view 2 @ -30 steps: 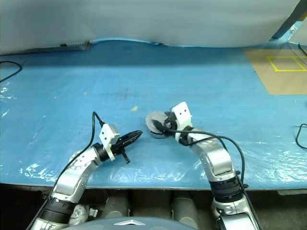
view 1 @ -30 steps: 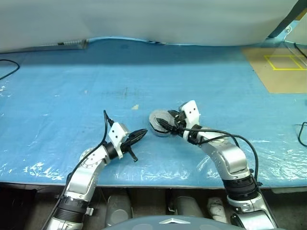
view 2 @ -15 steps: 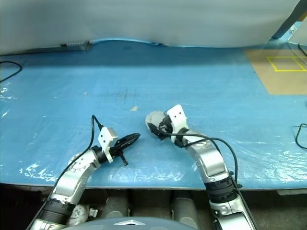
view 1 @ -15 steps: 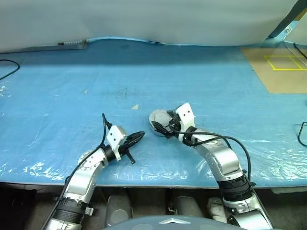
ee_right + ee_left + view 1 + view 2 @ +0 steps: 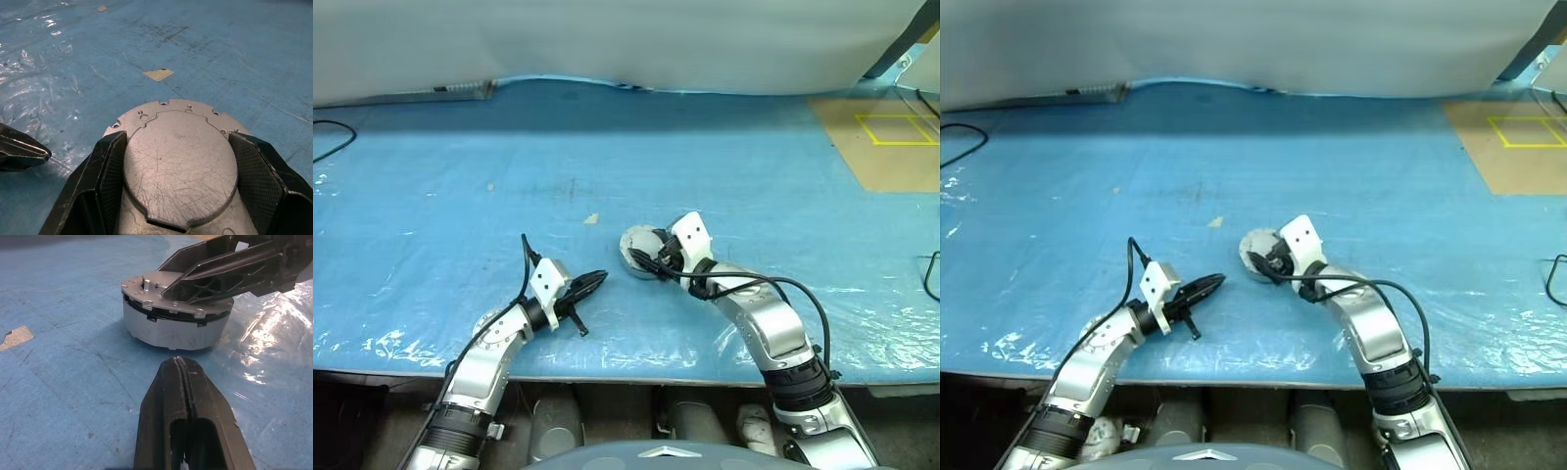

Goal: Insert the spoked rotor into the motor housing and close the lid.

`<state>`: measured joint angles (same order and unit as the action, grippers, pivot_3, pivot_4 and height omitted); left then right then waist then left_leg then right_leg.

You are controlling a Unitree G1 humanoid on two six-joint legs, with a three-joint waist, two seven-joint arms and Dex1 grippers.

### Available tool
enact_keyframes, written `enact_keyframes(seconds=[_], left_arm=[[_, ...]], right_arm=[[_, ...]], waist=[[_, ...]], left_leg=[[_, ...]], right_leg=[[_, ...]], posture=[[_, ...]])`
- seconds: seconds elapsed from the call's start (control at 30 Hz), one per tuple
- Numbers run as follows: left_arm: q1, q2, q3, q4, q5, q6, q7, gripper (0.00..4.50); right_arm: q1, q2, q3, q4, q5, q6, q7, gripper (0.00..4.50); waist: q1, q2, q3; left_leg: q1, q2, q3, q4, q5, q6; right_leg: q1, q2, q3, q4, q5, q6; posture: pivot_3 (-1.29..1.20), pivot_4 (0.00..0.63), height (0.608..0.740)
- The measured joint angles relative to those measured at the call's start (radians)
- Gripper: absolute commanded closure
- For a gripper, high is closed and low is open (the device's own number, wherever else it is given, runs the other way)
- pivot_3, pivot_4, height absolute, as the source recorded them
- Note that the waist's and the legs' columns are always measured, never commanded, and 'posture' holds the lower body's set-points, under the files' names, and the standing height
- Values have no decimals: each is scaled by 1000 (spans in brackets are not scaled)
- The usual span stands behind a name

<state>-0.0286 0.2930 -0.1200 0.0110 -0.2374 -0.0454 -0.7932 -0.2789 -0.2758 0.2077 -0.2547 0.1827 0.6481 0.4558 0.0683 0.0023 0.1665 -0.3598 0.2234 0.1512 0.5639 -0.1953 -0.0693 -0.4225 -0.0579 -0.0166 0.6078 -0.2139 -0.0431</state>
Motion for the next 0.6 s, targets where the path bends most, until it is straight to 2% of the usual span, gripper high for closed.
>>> enact_keyframes(seconds=[0.17,0.6], left_arm=[[0,0,-1,13,0,-3,-2,4500],[0,-5,-3,31,2,-25,-9,4500]], right_arm=[[-15,-16,8,-25,-2,52,3,1533],[-15,-68,61,-25,-51,4,19,1533]], waist=[[0,0,0],[0,0,0]], left_leg=[[0,0,0,0,0,0],[1,0,0,0,0,0]], right_leg=[[0,0,0,0,0,0],[0,0,0,0,0,0]], posture=[[0,150,740],[0,150,740]])
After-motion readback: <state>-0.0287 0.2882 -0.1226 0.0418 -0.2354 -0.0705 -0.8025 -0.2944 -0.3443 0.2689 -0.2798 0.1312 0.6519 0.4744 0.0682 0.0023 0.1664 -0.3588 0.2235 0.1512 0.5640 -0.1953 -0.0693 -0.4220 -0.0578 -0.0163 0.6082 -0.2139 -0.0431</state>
